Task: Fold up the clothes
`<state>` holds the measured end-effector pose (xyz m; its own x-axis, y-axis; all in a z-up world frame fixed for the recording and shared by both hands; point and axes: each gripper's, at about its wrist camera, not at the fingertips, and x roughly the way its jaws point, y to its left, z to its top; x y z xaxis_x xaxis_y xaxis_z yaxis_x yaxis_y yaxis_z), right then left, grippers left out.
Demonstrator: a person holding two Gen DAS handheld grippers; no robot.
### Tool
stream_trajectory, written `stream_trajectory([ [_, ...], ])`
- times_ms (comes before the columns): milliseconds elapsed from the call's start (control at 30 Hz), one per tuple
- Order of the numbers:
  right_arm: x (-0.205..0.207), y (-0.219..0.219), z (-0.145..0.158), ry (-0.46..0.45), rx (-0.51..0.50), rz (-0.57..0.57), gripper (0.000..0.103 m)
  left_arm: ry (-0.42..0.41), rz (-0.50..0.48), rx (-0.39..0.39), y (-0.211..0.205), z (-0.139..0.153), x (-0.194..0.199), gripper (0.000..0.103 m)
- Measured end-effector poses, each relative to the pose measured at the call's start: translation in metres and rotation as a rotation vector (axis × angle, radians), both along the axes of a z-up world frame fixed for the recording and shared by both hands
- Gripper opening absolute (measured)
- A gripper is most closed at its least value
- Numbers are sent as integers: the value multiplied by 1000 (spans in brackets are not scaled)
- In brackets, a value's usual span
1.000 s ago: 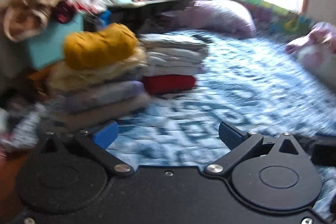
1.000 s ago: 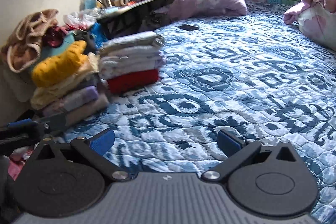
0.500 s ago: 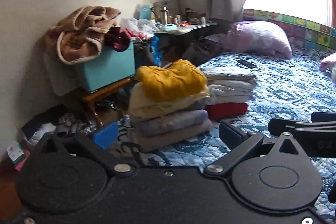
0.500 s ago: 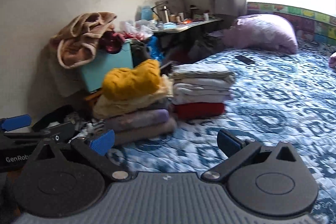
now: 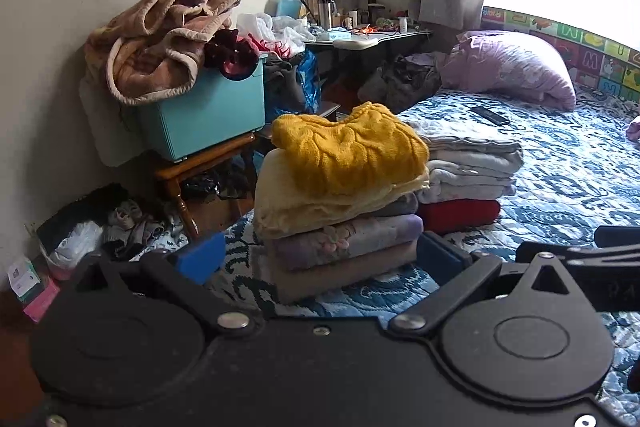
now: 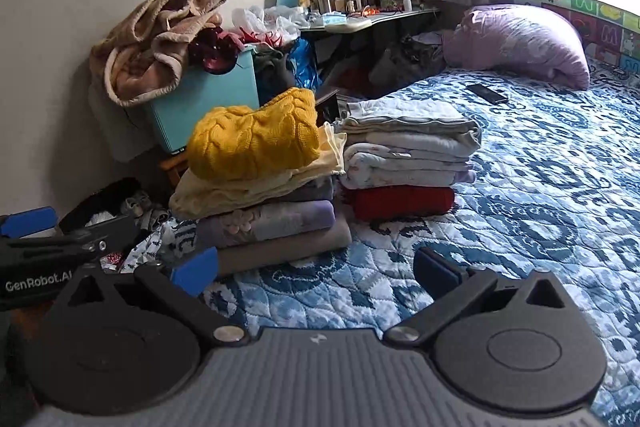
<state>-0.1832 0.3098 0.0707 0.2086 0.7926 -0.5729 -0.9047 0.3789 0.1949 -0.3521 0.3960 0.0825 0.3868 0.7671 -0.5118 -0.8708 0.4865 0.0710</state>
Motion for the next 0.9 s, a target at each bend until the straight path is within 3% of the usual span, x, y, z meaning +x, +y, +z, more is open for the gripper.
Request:
stream_trajectory([
  [600,9,52,-9,-4,-30,46,103,-8,0,-43,47,-10,6,103],
  [900,16,54,-13,14,-28,40,103,-23,0,10,43,-10,8,103],
])
